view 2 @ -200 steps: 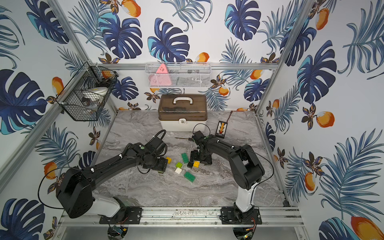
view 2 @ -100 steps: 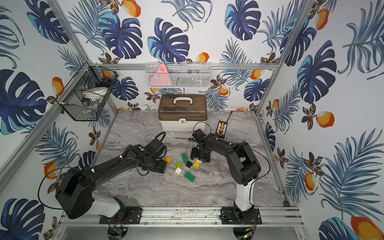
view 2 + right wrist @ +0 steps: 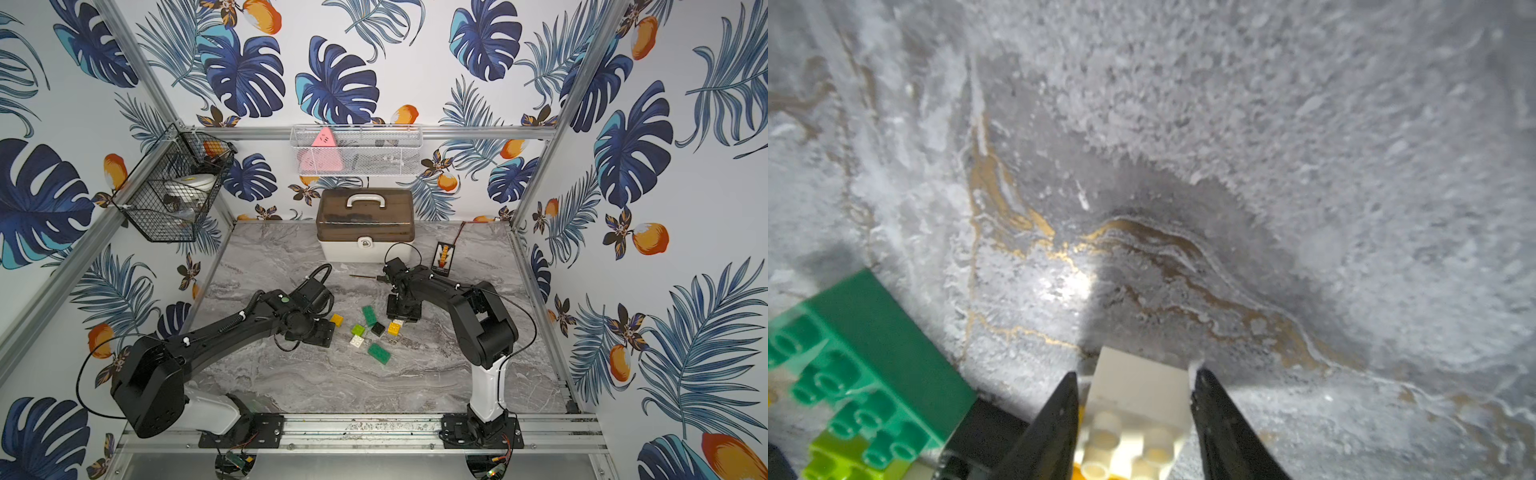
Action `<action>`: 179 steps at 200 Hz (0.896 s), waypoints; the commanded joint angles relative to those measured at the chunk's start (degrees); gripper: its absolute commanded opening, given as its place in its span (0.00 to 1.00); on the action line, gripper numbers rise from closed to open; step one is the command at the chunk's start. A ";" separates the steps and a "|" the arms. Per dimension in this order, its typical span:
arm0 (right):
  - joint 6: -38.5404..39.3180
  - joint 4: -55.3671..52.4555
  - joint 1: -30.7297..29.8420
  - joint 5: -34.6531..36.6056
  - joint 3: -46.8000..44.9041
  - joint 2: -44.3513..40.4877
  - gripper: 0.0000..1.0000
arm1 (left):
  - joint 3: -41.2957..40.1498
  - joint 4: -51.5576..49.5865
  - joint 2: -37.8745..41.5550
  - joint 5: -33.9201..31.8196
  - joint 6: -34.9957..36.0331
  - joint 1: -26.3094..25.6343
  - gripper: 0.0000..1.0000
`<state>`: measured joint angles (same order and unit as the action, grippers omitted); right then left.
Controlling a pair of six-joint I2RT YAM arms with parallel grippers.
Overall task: Assemble a giraffe with lego
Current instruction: Pick up the lego brick from the center of the board.
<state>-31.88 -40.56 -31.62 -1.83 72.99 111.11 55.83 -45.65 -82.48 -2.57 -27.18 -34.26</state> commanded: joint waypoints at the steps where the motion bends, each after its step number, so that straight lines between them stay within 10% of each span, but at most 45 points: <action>1: 0.94 0.21 0.02 0.51 -1.93 0.53 0.46 | -0.11 0.00 0.36 -0.47 -0.30 -0.10 0.84; 67: 2.40 -0.07 -0.02 0.02 -1.71 0.16 0.26 | -0.33 0.58 -0.63 -0.24 -0.77 -0.06 0.84; 179: -12.32 -9.09 -0.72 -1.24 -0.36 -14.00 0.25 | -0.33 3.00 -0.05 -6.97 -2.53 -0.38 0.84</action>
<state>-37.89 -47.16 -32.10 -1.43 72.36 96.99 55.55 -44.56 -82.63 -6.76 -28.58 -34.44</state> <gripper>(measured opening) 0.347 0.841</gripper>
